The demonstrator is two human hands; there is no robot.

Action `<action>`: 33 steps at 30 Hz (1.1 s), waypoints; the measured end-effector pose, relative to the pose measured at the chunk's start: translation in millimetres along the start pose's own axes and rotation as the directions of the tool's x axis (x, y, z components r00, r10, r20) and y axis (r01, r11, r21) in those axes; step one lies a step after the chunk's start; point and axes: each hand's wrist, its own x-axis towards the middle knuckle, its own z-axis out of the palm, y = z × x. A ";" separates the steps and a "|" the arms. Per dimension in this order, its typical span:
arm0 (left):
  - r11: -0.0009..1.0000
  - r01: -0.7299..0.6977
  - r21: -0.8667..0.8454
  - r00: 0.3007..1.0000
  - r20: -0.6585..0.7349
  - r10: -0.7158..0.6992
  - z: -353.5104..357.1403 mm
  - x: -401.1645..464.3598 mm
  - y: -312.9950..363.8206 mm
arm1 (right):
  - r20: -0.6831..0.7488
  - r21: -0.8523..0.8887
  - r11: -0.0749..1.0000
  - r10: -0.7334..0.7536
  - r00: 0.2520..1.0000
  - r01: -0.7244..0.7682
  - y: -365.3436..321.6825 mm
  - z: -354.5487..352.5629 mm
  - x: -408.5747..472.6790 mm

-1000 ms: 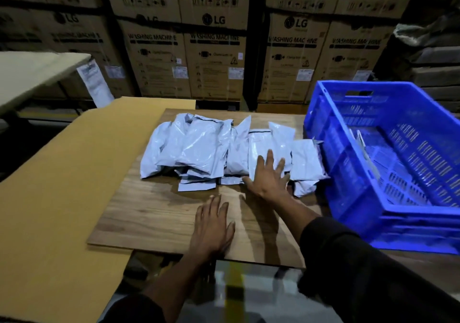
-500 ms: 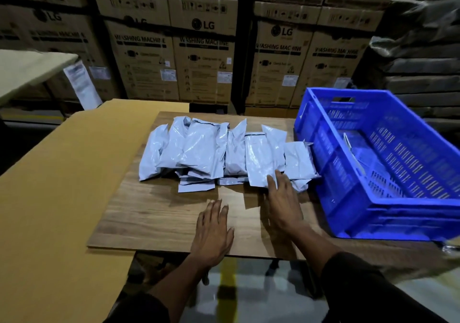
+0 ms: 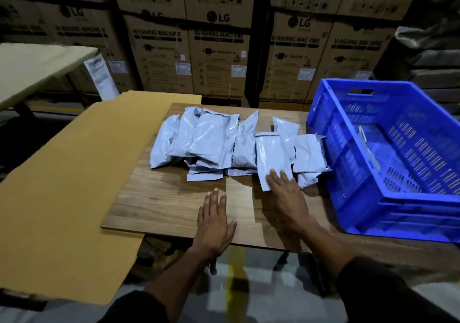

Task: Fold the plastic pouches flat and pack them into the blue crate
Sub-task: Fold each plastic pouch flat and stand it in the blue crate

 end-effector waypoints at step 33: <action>0.956 -0.250 0.154 0.952 -0.141 0.272 -22.4 22.0 31.3 | -0.018 0.214 0.965 -0.150 0.989 0.150 -26.7 3.1 -37.9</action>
